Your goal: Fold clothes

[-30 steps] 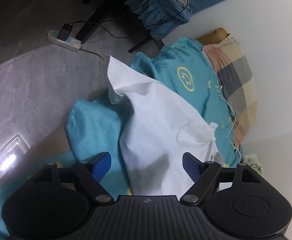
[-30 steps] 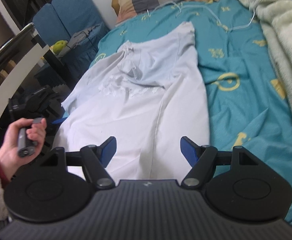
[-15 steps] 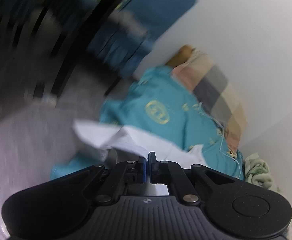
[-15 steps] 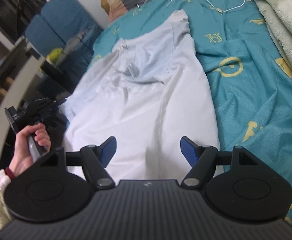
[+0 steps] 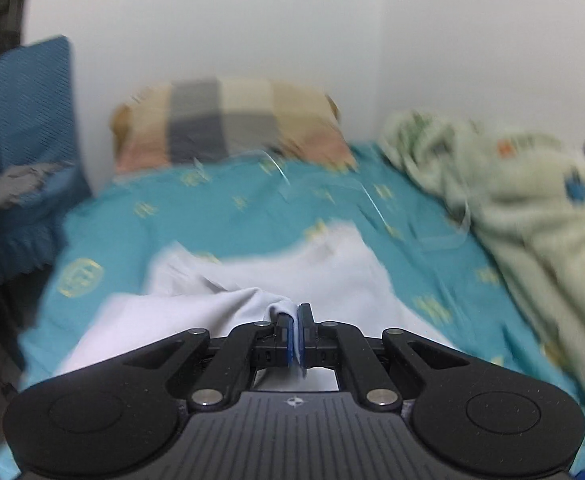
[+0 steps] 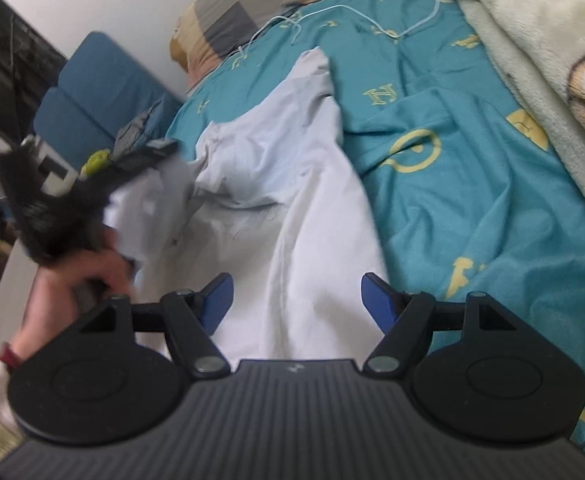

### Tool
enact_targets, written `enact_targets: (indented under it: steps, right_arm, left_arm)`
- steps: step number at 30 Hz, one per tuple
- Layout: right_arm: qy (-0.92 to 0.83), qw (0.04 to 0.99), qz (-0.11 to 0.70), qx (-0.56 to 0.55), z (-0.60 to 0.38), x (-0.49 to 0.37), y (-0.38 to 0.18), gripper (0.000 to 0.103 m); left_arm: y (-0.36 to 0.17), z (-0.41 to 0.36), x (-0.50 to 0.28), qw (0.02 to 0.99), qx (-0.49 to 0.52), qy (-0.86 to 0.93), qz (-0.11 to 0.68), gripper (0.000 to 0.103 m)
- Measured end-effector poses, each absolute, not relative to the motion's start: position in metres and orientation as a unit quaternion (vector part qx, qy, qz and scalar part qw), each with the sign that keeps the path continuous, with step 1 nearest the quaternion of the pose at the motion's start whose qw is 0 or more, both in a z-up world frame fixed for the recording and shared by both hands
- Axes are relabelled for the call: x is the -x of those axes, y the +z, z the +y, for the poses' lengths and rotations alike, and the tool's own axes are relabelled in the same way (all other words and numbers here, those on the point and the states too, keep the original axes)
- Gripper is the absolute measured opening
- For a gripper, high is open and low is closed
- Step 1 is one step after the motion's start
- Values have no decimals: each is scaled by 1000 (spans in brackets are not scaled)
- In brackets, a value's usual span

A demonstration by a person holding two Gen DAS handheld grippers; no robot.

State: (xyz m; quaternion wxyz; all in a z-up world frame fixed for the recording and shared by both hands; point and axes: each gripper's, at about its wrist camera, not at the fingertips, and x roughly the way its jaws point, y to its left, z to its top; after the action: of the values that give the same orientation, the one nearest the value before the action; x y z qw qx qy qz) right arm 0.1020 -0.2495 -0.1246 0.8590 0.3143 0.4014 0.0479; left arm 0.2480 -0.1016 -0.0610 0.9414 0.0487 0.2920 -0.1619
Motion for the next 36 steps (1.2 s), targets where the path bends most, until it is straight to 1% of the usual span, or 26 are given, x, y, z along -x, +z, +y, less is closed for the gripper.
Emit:
enact_targets:
  steps: [2,3,5,6,7,8,9,10,11,12,14,16,20,23,27,29,32,36]
  right_arm:
    - [41,854,402,-327,-256,-102,-129,73]
    - [38,852,402,-333,-260,-102,-131,73]
    - [31,848,402,-343,-265,-102,-134,73]
    - [29,847,402,-346,-266,-104,-136,74]
    - [27,846,403,-349,-268,-105,-137,74]
    - [26,845,403,-351,-268,-105,-137,74]
    - [28,845,403,-351,-268,-106,-138,74]
    - [30,844,404,-351,-268,-106,-137,74]
    - [32,845,404,-350,-267,-106,-137,74]
    - [34,845,403,-349,-266,-106,-136,74]
    - [36,846,401,-348,-266,-104,-134,74]
    - [37,847,401,-347,-265,-102,-134,74]
    - [35,845,407,-345,-263,-101,-134,74]
    - [35,847,412,-334,-257,-103,-134,74]
    - [37,852,416,-316,-251,-104,-134,74]
    - [32,851,420,-315,-250,-106,-136,74]
    - [28,851,425,-309,-248,-109,-139,74]
    - [28,847,430,-310,-247,-109,-142,74]
  left_arm:
    - [-84,-114,-252,933,-51,-165,315,9]
    - [-96,-121,-254,929,-52,-167,326,10]
    - [-117,-128,-257,921,-51,-170,346,23]
    - [-121,-123,-257,919,-44,-171,352,25]
    - [-122,-118,-258,918,-35,-175,355,31]
    - [-122,-113,-257,916,-25,-180,357,42]
    - [-120,-109,-255,914,-15,-187,359,48]
    - [-116,-103,-250,913,-6,-194,360,56]
    - [-111,-95,-243,912,3,-201,358,60]
    - [-105,-87,-236,912,13,-205,356,62]
    - [-93,-68,-222,913,36,-205,350,69]
    - [-83,-43,-208,916,74,-193,345,73]
    - [-80,14,-188,908,185,-168,336,77]
    - [-86,41,-196,890,258,-137,350,78]
    - [-100,61,-213,872,320,-113,353,78]
    - [-108,64,-223,862,340,-107,360,77]
    - [-113,69,-231,858,350,-91,365,71]
    - [-105,79,-224,871,334,-71,353,74]
